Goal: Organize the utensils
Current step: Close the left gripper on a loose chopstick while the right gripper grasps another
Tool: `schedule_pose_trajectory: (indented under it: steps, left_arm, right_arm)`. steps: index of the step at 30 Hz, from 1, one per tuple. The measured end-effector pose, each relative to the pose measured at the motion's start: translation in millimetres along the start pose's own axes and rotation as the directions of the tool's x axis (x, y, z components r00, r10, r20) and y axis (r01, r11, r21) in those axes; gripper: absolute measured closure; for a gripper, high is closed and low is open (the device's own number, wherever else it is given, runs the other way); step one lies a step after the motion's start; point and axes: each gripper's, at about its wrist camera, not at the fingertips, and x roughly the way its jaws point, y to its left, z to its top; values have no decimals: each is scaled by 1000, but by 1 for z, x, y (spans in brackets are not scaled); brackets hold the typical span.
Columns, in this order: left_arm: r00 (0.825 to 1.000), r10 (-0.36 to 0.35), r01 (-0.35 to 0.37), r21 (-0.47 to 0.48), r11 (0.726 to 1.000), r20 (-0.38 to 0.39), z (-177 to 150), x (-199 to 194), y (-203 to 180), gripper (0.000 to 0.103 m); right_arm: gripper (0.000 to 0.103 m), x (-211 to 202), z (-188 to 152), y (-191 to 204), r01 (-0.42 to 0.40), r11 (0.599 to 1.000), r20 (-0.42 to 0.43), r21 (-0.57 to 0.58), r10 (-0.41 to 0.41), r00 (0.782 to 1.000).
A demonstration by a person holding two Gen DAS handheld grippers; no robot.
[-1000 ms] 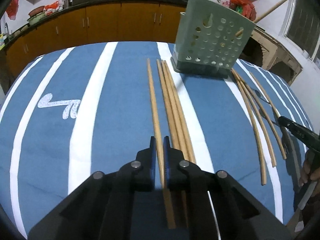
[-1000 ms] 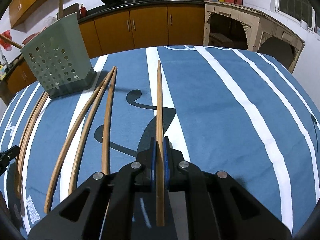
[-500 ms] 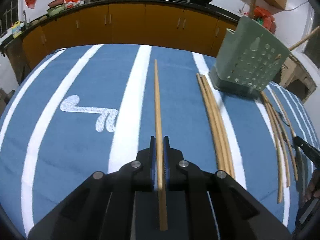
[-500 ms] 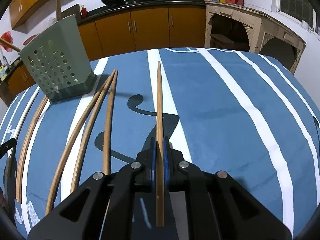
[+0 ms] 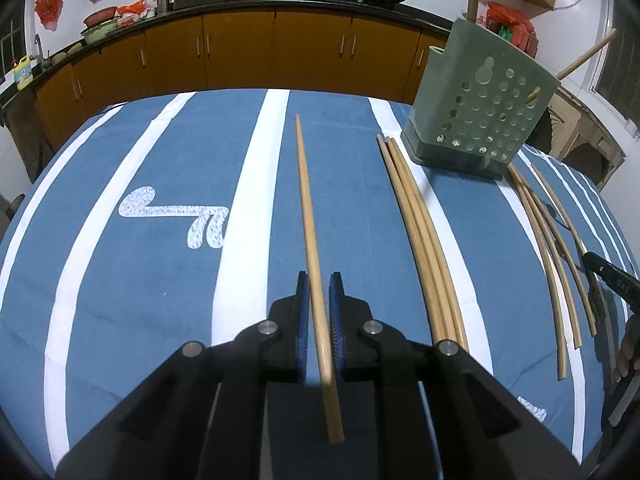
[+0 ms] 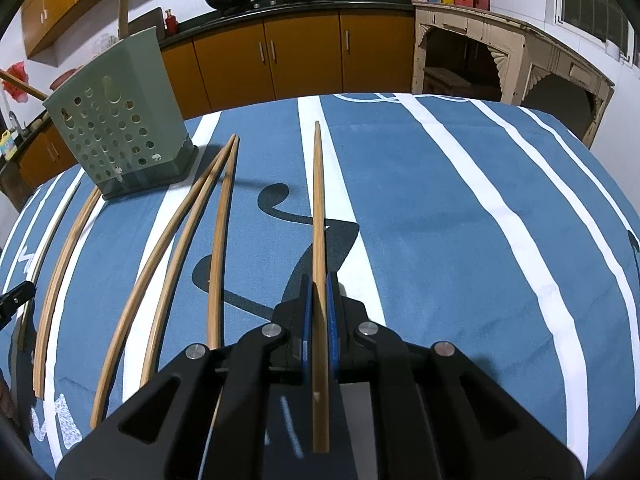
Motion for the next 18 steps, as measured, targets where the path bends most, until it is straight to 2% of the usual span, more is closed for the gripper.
schedule_pose_trajectory:
  steps: [10,18]
  left_arm:
    - [1000,22,-22,9,1000,-2,-5,-4,-1,90]
    - [999,37,-36,23,999,-14,-5,-5,-1,95]
  right_arm:
    - [94,-3,-5,-3,-9,1000,-1,8,9,1000]
    - [95,-13,-7,-8,-38,999,16,29,38,999]
